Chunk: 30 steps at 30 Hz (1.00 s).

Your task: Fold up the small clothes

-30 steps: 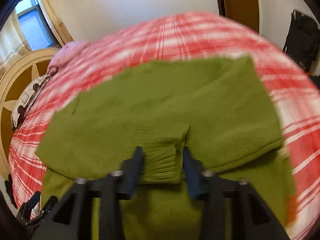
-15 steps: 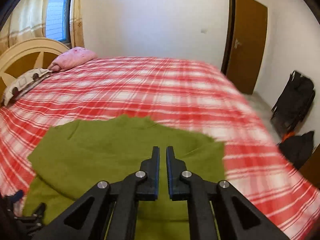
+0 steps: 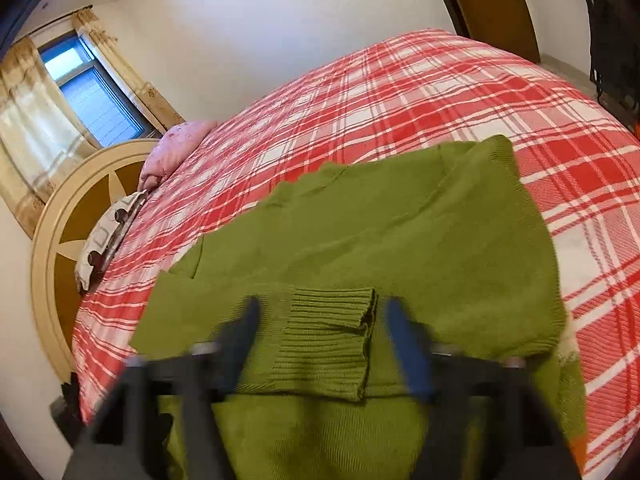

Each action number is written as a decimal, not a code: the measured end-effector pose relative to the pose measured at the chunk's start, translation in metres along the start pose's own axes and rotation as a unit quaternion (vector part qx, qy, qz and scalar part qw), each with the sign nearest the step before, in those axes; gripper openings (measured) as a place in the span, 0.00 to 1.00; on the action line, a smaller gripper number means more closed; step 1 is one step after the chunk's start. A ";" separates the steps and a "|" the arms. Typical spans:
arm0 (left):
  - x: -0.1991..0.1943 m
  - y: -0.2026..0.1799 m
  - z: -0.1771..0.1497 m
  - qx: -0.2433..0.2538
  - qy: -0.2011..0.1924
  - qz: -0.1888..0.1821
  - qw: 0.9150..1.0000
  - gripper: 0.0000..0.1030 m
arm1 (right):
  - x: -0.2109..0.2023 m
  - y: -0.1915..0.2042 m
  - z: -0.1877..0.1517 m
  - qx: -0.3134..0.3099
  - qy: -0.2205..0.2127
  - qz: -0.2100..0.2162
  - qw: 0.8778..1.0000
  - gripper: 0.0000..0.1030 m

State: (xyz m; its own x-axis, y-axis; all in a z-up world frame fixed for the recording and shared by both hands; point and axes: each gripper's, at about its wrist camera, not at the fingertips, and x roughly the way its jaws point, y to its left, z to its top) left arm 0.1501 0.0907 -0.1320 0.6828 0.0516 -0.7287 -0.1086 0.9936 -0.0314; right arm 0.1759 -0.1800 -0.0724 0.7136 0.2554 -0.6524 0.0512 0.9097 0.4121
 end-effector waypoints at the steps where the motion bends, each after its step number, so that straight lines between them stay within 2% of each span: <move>1: 0.000 0.000 0.000 -0.001 0.000 -0.001 1.000 1.00 | 0.003 0.001 -0.002 -0.001 0.006 -0.006 1.000 0.67; 4: 0.000 0.000 -0.001 0.000 -0.002 0.000 1.000 1.00 | 0.019 0.009 -0.007 -0.029 0.023 -0.031 0.999 0.67; 5: 0.000 -0.001 -0.001 0.000 -0.003 0.001 1.000 1.00 | 0.027 0.012 -0.011 -0.046 0.038 -0.043 0.997 0.63; 6: 0.000 -0.001 -0.001 0.000 -0.003 0.002 1.000 1.00 | 0.031 0.015 -0.014 -0.063 0.045 -0.057 0.995 0.55; 8: 0.000 -0.001 -0.002 0.000 -0.003 0.001 1.000 1.00 | 0.037 0.030 -0.019 -0.115 0.036 -0.101 0.988 0.26; 9: 0.000 -0.001 -0.002 0.000 -0.004 0.001 1.000 1.00 | 0.038 0.034 -0.019 -0.125 0.039 -0.102 0.986 0.12; 10: 0.000 -0.001 -0.002 0.000 -0.004 0.000 1.000 1.00 | 0.039 0.037 -0.018 -0.131 0.044 -0.097 0.986 0.09; 13: -0.001 -0.002 -0.002 0.000 -0.005 0.001 1.000 1.00 | 0.029 0.052 -0.009 -0.163 0.026 -0.112 0.980 0.07; 19: 0.000 -0.002 -0.002 0.000 -0.005 0.001 1.000 1.00 | -0.022 0.091 0.035 -0.238 -0.079 -0.141 0.958 0.07; 21: 0.000 -0.002 -0.002 0.000 -0.005 0.001 1.000 1.00 | -0.031 0.096 0.046 -0.251 -0.099 -0.156 0.950 0.07; 23: -0.001 -0.002 -0.002 0.000 -0.006 0.001 1.000 1.00 | -0.031 0.088 0.051 -0.257 -0.097 -0.174 0.946 0.07; 26: -0.001 -0.002 -0.002 0.000 -0.006 0.001 1.000 1.00 | -0.012 0.058 0.046 -0.242 -0.068 -0.201 0.947 0.07; 30: -0.001 -0.002 -0.002 0.000 -0.006 0.001 1.000 1.00 | 0.020 0.024 0.031 -0.220 -0.028 -0.204 0.954 0.07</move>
State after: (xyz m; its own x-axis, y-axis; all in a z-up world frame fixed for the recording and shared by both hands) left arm 0.1486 0.0885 -0.1329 0.6911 0.0544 -0.7207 -0.1099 0.9935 -0.0304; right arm 0.2131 -0.1634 -0.0562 0.7341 -0.1552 -0.6610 0.0429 0.9822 -0.1830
